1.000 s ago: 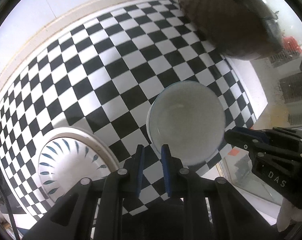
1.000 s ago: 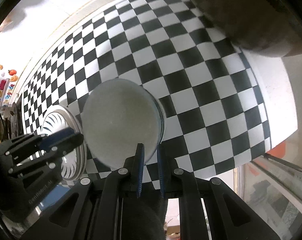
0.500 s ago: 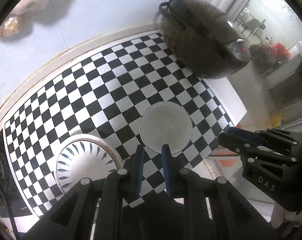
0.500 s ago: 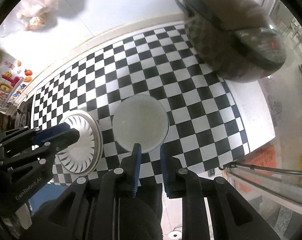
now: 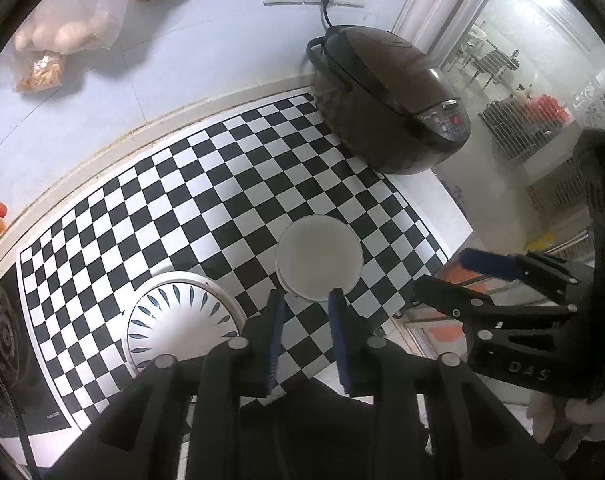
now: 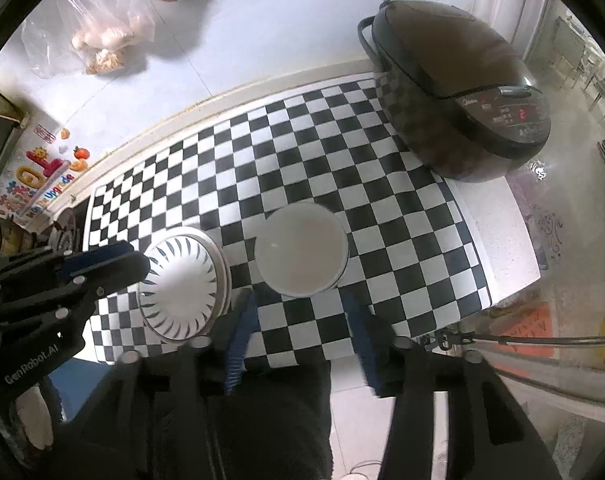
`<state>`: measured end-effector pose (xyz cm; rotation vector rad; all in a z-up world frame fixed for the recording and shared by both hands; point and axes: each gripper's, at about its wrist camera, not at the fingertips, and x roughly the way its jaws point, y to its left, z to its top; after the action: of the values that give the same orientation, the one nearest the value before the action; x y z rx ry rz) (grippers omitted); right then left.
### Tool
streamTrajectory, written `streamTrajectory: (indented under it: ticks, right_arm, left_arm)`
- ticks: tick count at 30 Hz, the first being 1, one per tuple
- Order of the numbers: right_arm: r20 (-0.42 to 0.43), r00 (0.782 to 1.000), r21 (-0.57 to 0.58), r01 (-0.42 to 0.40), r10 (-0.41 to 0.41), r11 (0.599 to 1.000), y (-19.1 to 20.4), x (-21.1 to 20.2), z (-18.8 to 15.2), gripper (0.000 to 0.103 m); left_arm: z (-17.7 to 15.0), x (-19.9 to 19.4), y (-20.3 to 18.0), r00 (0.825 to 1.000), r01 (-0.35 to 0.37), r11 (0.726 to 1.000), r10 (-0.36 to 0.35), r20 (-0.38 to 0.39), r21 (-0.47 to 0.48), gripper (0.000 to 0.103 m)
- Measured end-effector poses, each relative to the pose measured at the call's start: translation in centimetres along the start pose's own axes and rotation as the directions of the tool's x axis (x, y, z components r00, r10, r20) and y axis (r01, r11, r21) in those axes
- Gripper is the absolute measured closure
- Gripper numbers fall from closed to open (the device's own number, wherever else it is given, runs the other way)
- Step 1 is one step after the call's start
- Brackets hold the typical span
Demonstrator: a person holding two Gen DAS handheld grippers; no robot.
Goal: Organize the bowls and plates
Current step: 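Grasp the rim of the blue-dot bowl stack with the right gripper, then lift the bowl stack with the right gripper and carry it over the plate stack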
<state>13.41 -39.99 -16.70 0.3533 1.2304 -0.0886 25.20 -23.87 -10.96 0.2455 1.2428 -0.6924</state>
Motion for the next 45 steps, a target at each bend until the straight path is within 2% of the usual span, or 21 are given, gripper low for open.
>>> streamTrajectory:
  ticks: [1,4,10,13,17,21,27,31,38,44,45]
  right_arm:
    - [0.000,1.000,0.011,-0.013,0.013,1.000,-0.2,0.0,0.0,0.032]
    - [0.000,1.000,0.036,-0.030,0.030,0.999,-0.6,0.1,-0.1,0.026]
    - [-0.006,0.999,0.085,-0.035,0.035,0.996,-2.1,1.3,-0.1,0.019]
    - [-0.017,0.999,0.109,-0.026,0.028,0.994,-2.9,2.4,0.0,0.018]
    - [-0.045,0.998,0.157,-0.038,0.045,0.987,-4.9,5.3,0.6,0.018]
    - [-0.076,0.994,0.227,-0.063,0.082,0.972,-7.2,9.2,1.1,0.018]
    - [-0.140,0.977,0.321,-0.106,0.158,0.941,-9.6,15.2,1.5,0.018]
    - [-0.174,0.966,0.354,-0.121,0.192,0.927,-10.3,18.3,1.8,0.018]
    - [-0.224,0.948,0.363,-0.135,0.227,0.922,-10.3,22.3,2.4,0.018]
    - [-0.273,0.920,0.375,-0.169,0.283,0.912,-10.2,25.7,2.6,0.018]
    - [-0.275,0.913,0.383,-0.183,0.301,0.905,-10.1,26.1,2.5,0.018]
  left_arm:
    - [-0.1,0.1,0.0,1.000,-0.003,1.000,0.003,-0.004,0.000,0.082]
    - [-0.3,0.7,0.3,1.000,-0.005,1.000,0.005,-0.016,-0.010,0.081]
    - [-0.1,3.2,1.3,0.998,-0.008,0.999,0.006,-0.055,-0.039,0.081]
    - [0.3,5.1,2.2,0.995,0.021,0.997,-0.027,-0.094,-0.071,0.081]
    - [1.4,8.7,3.8,0.975,0.114,0.979,-0.143,-0.168,-0.169,0.081]
    - [2.7,13.1,5.4,0.951,0.147,0.952,-0.211,-0.228,-0.268,0.081]
    - [3.9,18.1,6.6,0.913,0.171,0.916,-0.285,-0.291,-0.362,0.081]
    - [4.4,20.4,6.9,0.898,0.164,0.911,-0.297,-0.326,-0.378,0.081]
    - [4.5,23.4,7.2,0.878,0.134,0.922,-0.280,-0.388,-0.362,0.081]
    - [4.2,25.8,7.2,0.861,0.136,0.933,-0.278,-0.426,-0.335,0.078]
    - [4.1,26.3,7.2,0.854,0.144,0.933,-0.286,-0.436,-0.331,0.078]
